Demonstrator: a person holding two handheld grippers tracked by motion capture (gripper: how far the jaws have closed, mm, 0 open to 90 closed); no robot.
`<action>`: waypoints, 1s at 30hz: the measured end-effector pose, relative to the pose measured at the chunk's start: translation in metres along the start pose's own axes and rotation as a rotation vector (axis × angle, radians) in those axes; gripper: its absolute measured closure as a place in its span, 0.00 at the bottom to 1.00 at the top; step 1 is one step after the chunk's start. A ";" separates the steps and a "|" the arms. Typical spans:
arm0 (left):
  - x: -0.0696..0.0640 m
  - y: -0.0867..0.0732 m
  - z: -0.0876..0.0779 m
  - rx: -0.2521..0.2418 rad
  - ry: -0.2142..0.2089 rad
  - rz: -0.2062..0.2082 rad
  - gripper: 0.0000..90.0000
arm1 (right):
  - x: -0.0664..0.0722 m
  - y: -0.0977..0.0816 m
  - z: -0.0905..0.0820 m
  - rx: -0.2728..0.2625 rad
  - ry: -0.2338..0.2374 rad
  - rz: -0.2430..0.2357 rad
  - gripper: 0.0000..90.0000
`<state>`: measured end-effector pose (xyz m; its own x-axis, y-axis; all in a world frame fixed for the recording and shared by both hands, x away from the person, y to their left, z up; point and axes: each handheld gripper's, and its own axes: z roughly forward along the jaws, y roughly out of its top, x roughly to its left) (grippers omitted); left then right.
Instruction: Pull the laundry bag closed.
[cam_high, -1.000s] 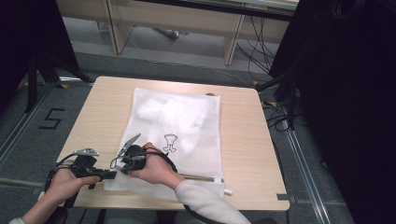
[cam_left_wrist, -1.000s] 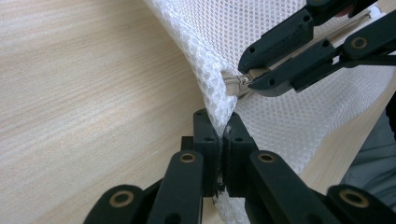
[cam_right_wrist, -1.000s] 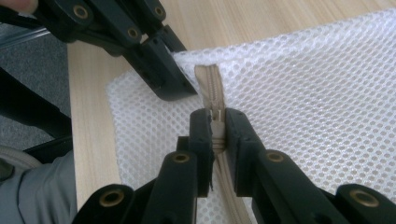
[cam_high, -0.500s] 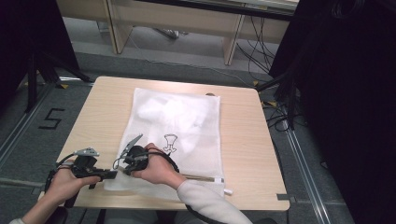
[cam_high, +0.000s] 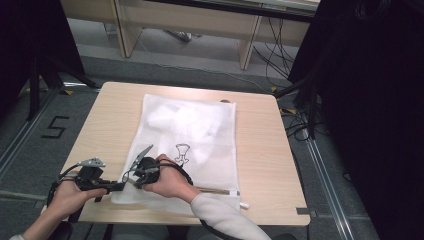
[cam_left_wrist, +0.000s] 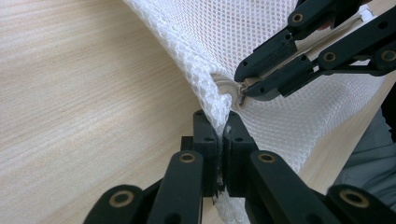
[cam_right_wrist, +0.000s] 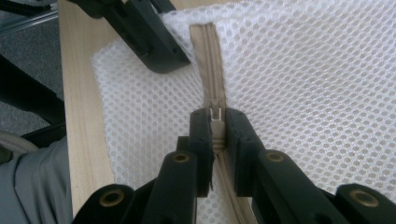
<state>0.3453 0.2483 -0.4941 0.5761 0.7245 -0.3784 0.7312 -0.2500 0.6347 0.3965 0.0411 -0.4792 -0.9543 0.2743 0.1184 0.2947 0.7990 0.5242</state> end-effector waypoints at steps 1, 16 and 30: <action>0.000 0.000 0.000 -0.001 0.000 -0.002 0.95 | 0.000 -0.001 0.000 -0.001 0.005 0.004 0.92; 0.000 0.000 0.000 0.003 0.009 0.005 0.95 | -0.003 -0.010 -0.005 0.012 -0.006 0.021 0.92; 0.001 0.000 0.001 0.008 0.012 0.004 0.95 | -0.004 -0.013 -0.008 0.025 0.005 0.026 0.92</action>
<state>0.3459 0.2482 -0.4954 0.5745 0.7312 -0.3677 0.7320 -0.2580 0.6306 0.3961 0.0253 -0.4799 -0.9465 0.2927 0.1359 0.3206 0.8046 0.4998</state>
